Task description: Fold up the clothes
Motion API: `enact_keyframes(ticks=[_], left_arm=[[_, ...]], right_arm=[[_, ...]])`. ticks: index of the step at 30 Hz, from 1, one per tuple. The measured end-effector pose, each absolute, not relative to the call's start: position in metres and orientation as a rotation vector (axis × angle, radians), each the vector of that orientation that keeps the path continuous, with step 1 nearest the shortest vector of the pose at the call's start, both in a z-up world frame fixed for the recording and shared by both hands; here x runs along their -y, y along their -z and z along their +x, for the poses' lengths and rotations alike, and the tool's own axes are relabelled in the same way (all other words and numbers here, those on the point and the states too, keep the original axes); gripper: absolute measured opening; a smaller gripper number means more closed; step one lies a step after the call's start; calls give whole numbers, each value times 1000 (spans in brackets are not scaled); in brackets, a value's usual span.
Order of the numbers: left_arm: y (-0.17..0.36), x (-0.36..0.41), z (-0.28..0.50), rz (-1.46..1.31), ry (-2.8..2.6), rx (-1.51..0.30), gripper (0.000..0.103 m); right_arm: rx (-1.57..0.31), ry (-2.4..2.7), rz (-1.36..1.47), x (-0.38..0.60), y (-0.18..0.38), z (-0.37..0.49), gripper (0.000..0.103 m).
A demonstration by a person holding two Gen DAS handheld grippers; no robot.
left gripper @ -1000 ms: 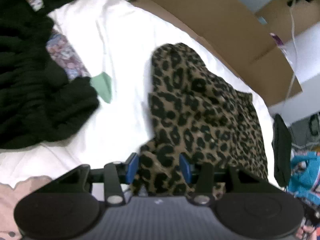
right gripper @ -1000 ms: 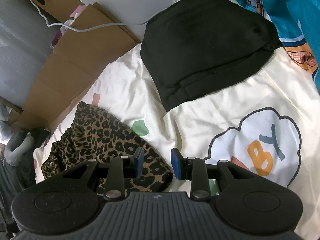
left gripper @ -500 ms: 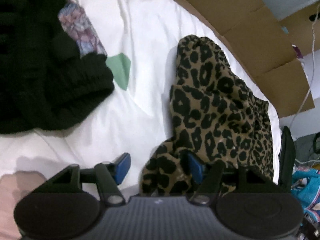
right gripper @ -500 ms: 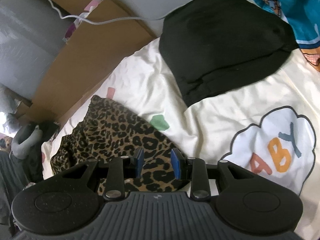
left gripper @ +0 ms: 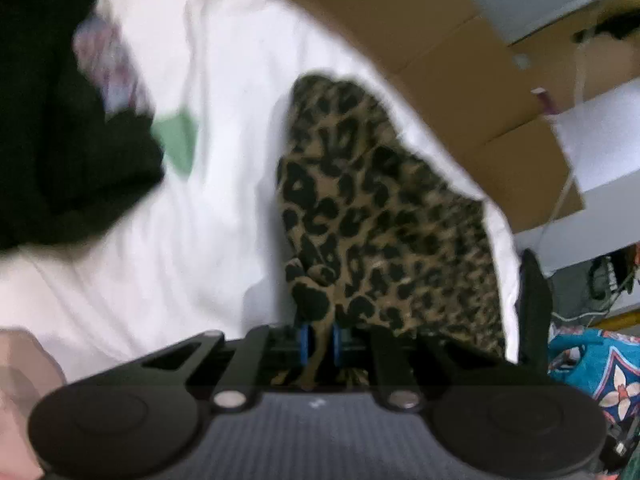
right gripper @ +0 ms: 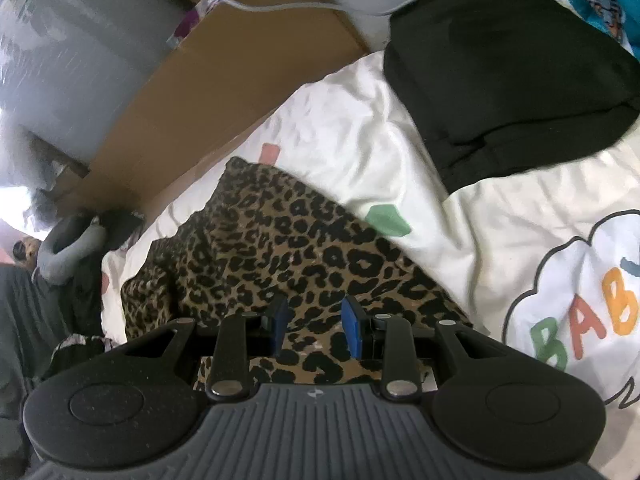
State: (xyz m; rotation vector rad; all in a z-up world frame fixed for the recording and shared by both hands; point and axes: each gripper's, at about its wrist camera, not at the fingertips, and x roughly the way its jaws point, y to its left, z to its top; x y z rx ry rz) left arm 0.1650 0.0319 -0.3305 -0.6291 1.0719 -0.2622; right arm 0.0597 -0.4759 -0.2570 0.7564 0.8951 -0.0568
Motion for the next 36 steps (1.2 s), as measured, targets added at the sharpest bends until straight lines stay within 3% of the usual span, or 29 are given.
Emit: enact_keyframes(ticks=[12, 15, 20, 29, 32, 36], left_arm=[[271, 20, 147, -443, 421, -900, 11], [273, 40, 153, -414, 456, -909, 19], [285, 69, 166, -395, 525, -933, 45], [325, 98, 187, -373, 576, -1021, 45], [331, 112, 186, -361, 613, -1038, 54], [341, 121, 180, -362, 629, -1078, 55]], right_arm=[[-916, 17, 751, 464, 260, 57, 32], [-926, 4, 748, 458, 262, 57, 32], [-945, -6, 744, 451, 265, 57, 32], [-964, -11, 748, 444, 269, 59, 32], [-964, -21, 750, 439, 268, 63, 32], [-957, -50, 734, 429, 263, 72, 32]])
